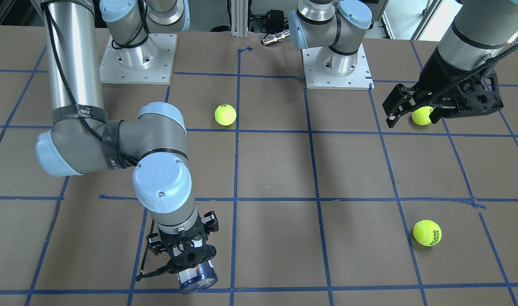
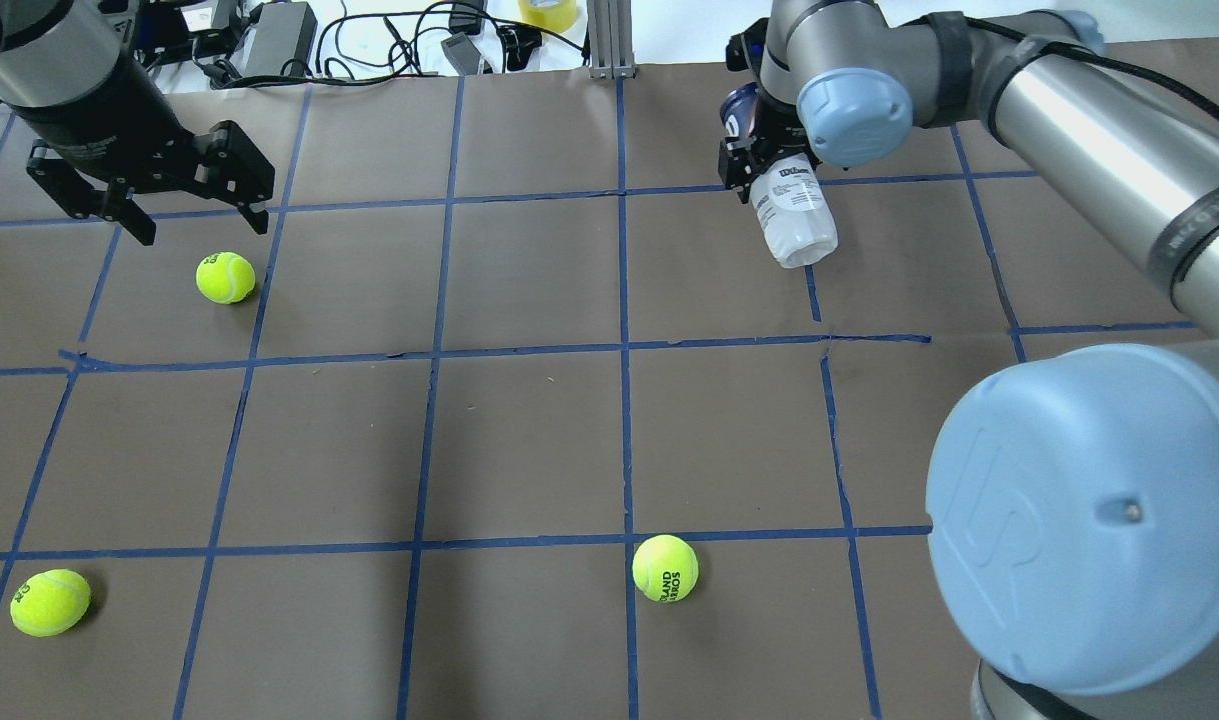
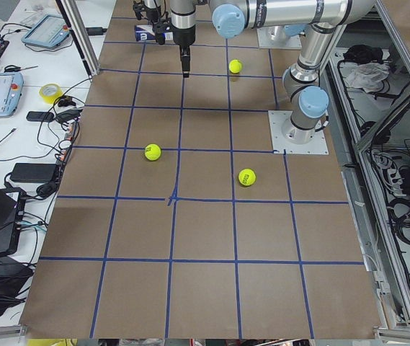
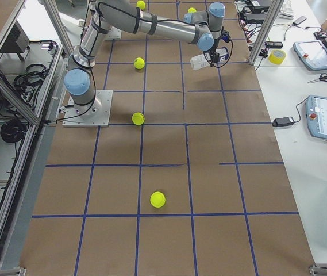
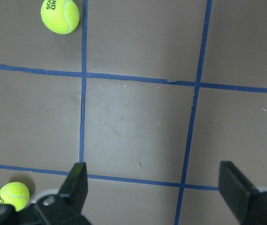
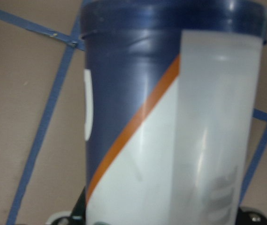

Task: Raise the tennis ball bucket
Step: 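Lower the held can onto the table near the center with the right gripper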

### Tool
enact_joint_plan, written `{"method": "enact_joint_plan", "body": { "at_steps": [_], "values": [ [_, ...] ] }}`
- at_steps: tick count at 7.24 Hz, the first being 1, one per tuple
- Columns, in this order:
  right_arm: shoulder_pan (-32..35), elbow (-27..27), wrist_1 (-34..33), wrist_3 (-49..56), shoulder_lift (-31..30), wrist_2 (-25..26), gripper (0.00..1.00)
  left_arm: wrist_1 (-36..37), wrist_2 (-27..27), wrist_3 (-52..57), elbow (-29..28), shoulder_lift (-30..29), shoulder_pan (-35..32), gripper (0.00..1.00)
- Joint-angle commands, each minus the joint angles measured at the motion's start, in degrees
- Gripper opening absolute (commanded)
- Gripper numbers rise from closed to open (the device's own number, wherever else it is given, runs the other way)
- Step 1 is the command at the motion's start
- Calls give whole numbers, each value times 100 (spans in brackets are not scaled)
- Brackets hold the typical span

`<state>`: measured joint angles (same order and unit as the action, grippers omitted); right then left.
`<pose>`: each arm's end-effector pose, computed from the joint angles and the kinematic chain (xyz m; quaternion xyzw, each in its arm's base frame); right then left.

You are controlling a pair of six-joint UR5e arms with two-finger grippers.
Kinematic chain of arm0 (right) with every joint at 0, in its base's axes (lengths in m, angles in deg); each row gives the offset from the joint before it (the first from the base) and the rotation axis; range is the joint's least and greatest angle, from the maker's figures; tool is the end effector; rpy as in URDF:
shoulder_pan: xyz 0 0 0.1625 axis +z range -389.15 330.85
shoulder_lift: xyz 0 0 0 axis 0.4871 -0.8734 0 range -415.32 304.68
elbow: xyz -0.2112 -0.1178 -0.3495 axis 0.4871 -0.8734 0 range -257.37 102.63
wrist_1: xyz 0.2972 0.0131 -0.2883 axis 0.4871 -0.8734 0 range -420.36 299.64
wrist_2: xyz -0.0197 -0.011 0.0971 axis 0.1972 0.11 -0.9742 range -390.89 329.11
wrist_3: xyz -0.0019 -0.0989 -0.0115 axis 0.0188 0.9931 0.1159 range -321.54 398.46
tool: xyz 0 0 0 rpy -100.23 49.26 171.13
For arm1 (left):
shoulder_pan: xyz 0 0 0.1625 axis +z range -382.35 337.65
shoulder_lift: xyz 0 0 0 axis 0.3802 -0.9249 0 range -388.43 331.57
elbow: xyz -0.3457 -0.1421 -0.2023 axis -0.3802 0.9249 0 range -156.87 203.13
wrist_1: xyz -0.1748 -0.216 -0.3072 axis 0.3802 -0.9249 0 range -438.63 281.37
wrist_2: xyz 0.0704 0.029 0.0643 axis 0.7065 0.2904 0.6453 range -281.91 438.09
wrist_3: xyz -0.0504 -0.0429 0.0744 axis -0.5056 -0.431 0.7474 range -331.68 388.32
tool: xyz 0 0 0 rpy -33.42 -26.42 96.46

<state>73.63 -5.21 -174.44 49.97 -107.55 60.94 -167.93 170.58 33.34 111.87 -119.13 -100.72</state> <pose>0.2897 -0.6887 0.2727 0.2096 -0.9770 0.0364 0.0156 -0.0257 -0.5149 0.4940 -0.0578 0.9980 -0.0078 0.0231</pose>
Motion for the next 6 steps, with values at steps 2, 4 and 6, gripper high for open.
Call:
{"method": "enact_joint_plan", "body": {
  "at_steps": [2,4,6],
  "values": [
    [619,-298,-140,1181,344,10,81,-9,50,17,2,35,147,100],
    [769,-421,-237,2237,388,71,82,-9,50,17,-6,27,190,100],
    [1164,-422,-823,3501,607,298,81,-18,32,26,29,44,331,100]
  ]
}}
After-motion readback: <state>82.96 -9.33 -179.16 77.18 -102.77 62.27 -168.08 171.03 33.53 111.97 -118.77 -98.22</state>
